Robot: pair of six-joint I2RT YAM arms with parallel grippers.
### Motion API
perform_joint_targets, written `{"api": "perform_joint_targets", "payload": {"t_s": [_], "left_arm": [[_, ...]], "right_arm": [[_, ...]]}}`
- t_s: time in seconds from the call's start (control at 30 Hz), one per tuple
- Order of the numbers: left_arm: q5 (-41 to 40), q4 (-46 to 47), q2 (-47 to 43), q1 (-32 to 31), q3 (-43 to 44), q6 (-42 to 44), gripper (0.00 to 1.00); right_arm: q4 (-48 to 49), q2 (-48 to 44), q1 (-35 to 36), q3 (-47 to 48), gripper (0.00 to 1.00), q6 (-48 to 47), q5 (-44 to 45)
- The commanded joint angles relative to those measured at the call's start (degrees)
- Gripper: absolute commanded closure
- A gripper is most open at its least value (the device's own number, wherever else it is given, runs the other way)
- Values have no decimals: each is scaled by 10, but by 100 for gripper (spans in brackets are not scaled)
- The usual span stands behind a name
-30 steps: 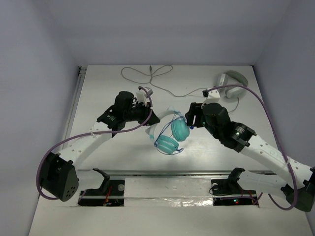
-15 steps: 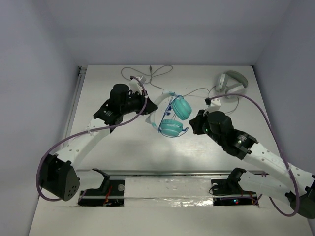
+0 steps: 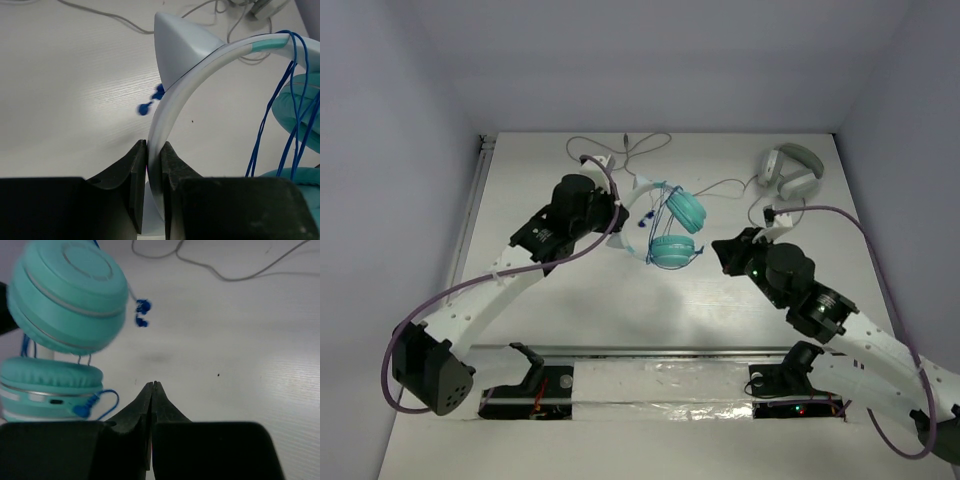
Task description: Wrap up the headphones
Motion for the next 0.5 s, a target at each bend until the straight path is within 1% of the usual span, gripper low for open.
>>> {"api": "perform_joint_targets", "payload": {"t_s": [0.0, 0.03, 0.07, 0.17, 0.3, 0.4, 0.47], "left_arm": [[-98, 13, -27, -47, 18, 3, 100], [-109, 14, -28, -73, 18, 4, 100], [-129, 14, -30, -83, 17, 1, 100], [-140, 16, -43, -109, 5, -9, 100], [-157, 25, -73, -149, -41, -40, 100], [-171, 49, -91, -184, -95, -68, 100], [-178, 56, -95, -202, -109, -84, 100]], "right_arm": [[21, -38, -5, -1, 100, 7, 60], [16, -42, -5, 3, 100, 8, 65], [11, -47, -5, 5, 100, 8, 70], [-7, -67, -5, 10, 100, 10, 83], [-21, -97, -5, 10, 100, 11, 97], [-22, -108, -5, 10, 100, 13, 97], [-23, -109, -5, 9, 100, 13, 97]]}}
